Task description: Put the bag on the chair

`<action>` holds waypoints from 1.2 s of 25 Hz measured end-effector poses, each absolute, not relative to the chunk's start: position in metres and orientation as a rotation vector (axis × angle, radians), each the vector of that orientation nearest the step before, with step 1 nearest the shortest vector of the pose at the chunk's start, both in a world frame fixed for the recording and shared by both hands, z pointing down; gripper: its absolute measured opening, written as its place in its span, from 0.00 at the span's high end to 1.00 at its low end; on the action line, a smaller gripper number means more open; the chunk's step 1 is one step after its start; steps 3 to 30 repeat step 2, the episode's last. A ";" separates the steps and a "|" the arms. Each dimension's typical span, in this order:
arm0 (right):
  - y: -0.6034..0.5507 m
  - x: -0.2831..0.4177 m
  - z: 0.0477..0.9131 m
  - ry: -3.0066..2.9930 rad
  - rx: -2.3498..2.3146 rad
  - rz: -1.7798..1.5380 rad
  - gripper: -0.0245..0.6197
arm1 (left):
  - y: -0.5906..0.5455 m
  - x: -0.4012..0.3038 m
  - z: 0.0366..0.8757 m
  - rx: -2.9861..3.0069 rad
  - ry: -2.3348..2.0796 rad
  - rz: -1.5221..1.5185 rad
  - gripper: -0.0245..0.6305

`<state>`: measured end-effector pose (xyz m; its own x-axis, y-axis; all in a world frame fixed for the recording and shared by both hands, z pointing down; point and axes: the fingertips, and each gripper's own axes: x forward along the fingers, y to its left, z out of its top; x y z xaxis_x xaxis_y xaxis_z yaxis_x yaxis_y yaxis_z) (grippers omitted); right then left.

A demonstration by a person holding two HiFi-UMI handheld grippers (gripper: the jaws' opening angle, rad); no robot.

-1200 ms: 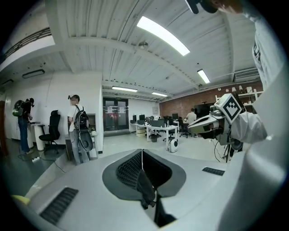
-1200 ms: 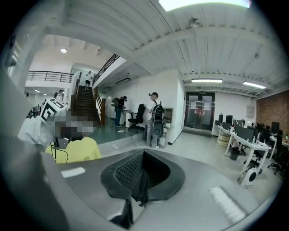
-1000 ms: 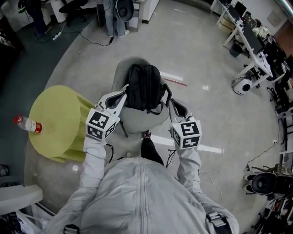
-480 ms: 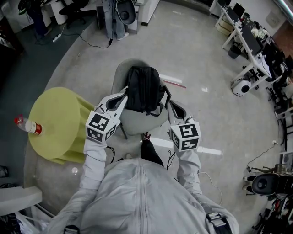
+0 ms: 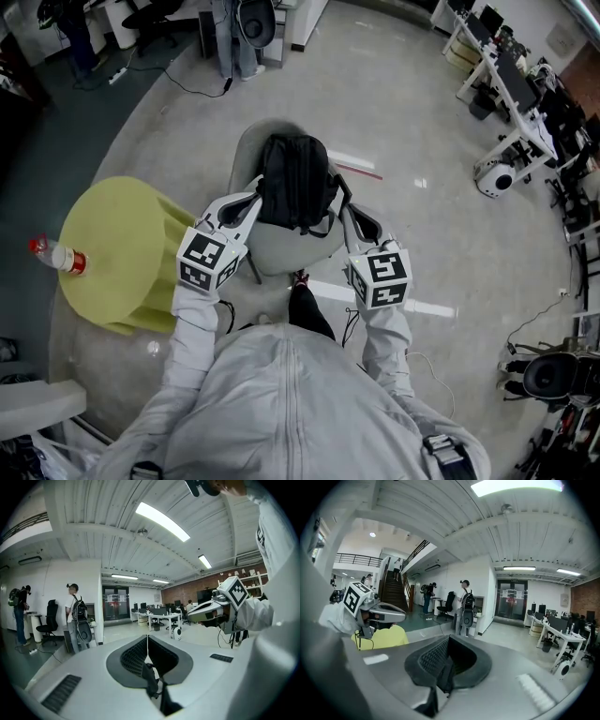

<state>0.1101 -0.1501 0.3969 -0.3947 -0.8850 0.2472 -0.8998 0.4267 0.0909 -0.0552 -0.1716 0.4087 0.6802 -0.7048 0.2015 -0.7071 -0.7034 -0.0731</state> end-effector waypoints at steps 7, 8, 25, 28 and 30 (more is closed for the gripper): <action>-0.152 0.115 0.400 -2.427 1.555 0.078 0.95 | -0.173 -0.050 0.412 2.870 -1.203 0.332 0.95; -0.152 0.115 0.400 -2.427 1.555 0.078 0.95 | -0.173 -0.050 0.412 2.870 -1.203 0.332 0.95; -0.152 0.115 0.400 -2.427 1.555 0.078 0.95 | -0.173 -0.050 0.412 2.870 -1.203 0.332 0.95; -0.152 0.115 0.400 -2.427 1.555 0.078 0.95 | -0.173 -0.050 0.412 2.870 -1.203 0.332 0.95; -0.152 0.115 0.400 -2.427 1.555 0.078 0.95 | -0.173 -0.050 0.412 2.870 -1.203 0.332 0.95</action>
